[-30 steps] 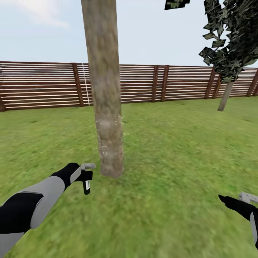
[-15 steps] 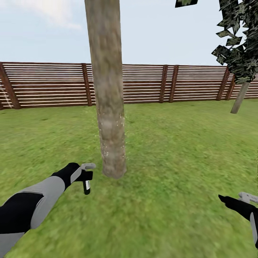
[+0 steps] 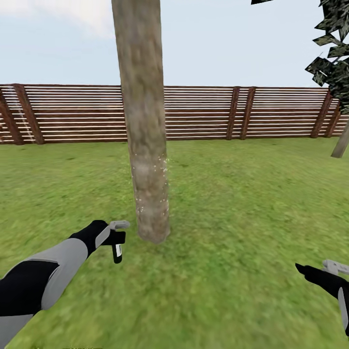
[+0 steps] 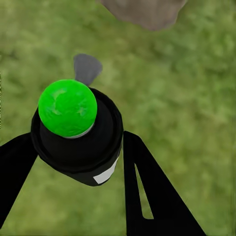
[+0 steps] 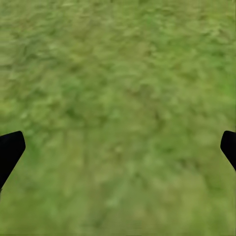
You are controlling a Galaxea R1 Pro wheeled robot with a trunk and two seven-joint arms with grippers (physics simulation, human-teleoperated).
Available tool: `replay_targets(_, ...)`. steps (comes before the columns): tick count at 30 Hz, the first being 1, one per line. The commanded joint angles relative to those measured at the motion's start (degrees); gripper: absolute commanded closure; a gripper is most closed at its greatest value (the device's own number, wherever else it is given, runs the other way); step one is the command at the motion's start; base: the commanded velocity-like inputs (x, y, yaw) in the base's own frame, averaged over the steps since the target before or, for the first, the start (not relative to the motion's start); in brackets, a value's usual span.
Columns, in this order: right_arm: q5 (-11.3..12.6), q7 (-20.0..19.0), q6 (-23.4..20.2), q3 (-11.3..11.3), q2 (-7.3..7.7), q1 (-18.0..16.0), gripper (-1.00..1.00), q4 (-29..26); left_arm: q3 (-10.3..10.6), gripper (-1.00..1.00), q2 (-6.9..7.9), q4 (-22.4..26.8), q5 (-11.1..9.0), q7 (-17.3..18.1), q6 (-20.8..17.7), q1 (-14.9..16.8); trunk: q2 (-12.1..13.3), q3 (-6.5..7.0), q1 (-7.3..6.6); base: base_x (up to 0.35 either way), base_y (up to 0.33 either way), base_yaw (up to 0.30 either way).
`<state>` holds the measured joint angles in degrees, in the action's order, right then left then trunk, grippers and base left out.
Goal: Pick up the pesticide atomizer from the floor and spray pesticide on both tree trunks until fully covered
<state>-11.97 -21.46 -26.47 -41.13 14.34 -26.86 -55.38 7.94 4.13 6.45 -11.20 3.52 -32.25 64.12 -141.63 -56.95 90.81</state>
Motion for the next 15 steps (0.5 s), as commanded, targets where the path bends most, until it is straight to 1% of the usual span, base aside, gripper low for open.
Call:
replay_targets(1, -0.6, -0.5, -0.1, -0.2, -0.02, 0.0, -1.0, -0.1, 0.5, 1.0, 0.01, 0.1, -0.5, 0.1, -0.3, 0.0, 0.0, -0.06, 0.0, 0.096, -0.284, 0.261)
replay_targets(6, -0.6, -0.5, -0.1, -0.2, -0.02, 0.0, -1.0, 0.0, 0.5, 1.0, 0.0, 0.1, -0.5, 0.1, -0.3, 0.0, 0.0, -0.06, 0.0, 0.096, -0.285, 0.257)
replay_targets(11, -0.6, -0.5, -0.1, -0.2, -0.02, 0.0, -1.0, -0.1, 0.5, 1.0, -0.07, 0.1, -0.5, 0.1, -0.3, 0.0, 0.0, -0.06, 0.0, 0.096, -0.287, 0.081)
replay_targets(12, -0.6, -0.5, -0.1, -0.3, -0.02, 0.0, -1.0, -0.1, 0.5, 1.0, -0.54, 0.1, -0.5, 0.1, -0.3, 0.0, 0.0, -0.06, 0.0, 0.096, -0.287, 0.189)
replay_targets(13, -0.6, -0.5, -0.1, -0.3, -0.02, 0.0, -1.0, -0.1, 0.5, 1.0, -1.9, 0.1, -0.5, 0.2, -0.2, -0.8, 0.0, -0.06, 0.0, 0.088, -0.29, 0.232)
replay_targets(14, -0.6, -0.5, -0.2, -0.3, -0.02, 0.0, -1.0, -0.1, 0.6, 1.0, -3.64, 0.2, -0.4, 0.1, -0.2, -1.4, 0.0, -0.06, 0.0, 0.085, -0.306, 0.246)
replay_targets(15, -0.6, -0.5, -0.2, -0.3, -0.02, 0.0, -1.0, -0.1, 0.6, 1.0, -4.28, 0.3, -0.4, 0.1, -0.2, -1.5, 0.0, -0.06, 0.0, 0.084, -0.31, 0.249)
